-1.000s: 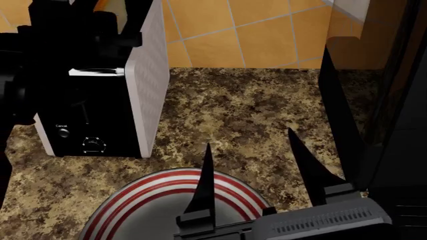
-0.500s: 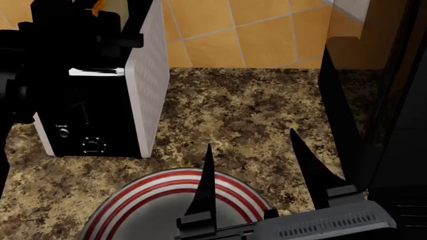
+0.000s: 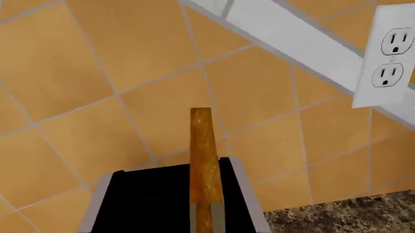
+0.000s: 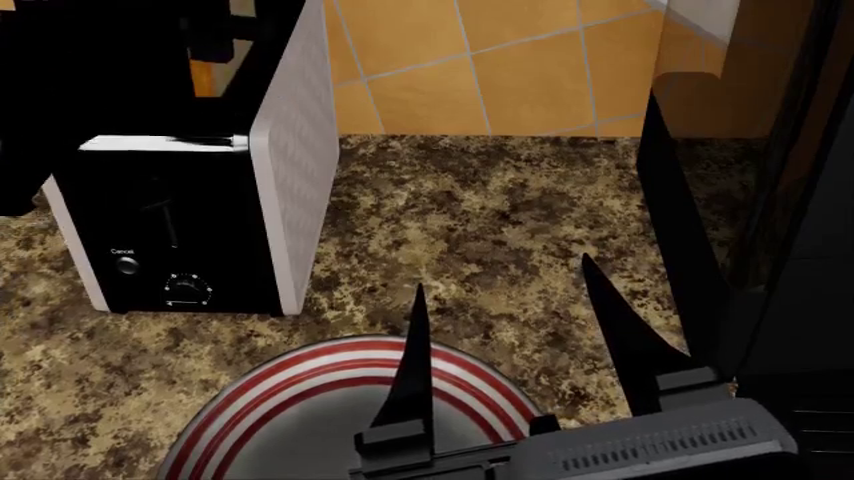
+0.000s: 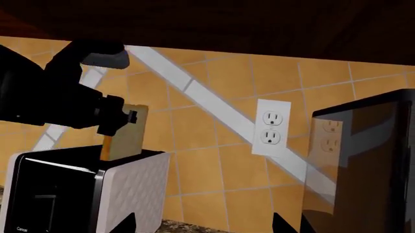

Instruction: Place the toasted item on a plate.

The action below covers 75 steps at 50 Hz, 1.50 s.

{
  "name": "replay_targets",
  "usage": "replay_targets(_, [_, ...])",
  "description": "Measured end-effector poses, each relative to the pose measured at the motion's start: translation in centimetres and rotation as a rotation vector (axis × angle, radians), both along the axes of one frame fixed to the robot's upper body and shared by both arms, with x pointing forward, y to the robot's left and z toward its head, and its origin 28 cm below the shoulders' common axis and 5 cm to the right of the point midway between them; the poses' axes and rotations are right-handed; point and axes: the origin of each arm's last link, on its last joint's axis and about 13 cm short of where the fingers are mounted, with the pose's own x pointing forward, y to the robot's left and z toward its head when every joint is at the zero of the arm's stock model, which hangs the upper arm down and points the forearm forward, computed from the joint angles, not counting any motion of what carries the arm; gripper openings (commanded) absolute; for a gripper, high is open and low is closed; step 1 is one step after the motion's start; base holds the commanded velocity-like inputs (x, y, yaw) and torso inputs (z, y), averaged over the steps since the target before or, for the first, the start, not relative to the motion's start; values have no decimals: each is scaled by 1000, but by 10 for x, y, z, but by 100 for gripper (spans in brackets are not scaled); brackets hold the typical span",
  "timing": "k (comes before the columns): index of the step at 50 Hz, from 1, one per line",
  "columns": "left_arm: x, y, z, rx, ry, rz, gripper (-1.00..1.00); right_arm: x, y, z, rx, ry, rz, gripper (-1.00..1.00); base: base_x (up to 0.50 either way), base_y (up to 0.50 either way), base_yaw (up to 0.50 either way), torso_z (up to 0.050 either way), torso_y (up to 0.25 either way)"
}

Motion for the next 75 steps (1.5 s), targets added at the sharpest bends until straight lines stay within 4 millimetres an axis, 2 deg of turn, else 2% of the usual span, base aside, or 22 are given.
replay_targets(14, [-18, -6, 37, -15, -113, -36, -100, 0, 1, -1, 0, 1, 1, 100, 0, 0, 0, 0, 0])
replay_targets(21, [-29, -9, 42, -23, -140, -57, -100, 1, 1, -2, 0, 3, 1, 100, 0, 0, 0, 0, 0])
replay_targets(30, [-55, -13, 45, -36, -168, -100, -100, 1, 1, -2, 0, 4, 2, 100, 0, 0, 0, 0, 0])
replay_targets(44, [-103, -16, 41, -38, -194, -165, -100, 0, 2, 0, 1, 2, 3, 100, 0, 0, 0, 0, 0])
replay_targets(62, [-152, -27, 13, -38, -212, -238, -100, -2, 1, 1, 1, -4, 0, 100, -1, 0, 0, 0, 1])
replay_targets(75, [-199, -27, 2, -86, -226, -266, -100, -3, 0, 3, -1, -7, -5, 100, 0, 0, 0, 0, 0])
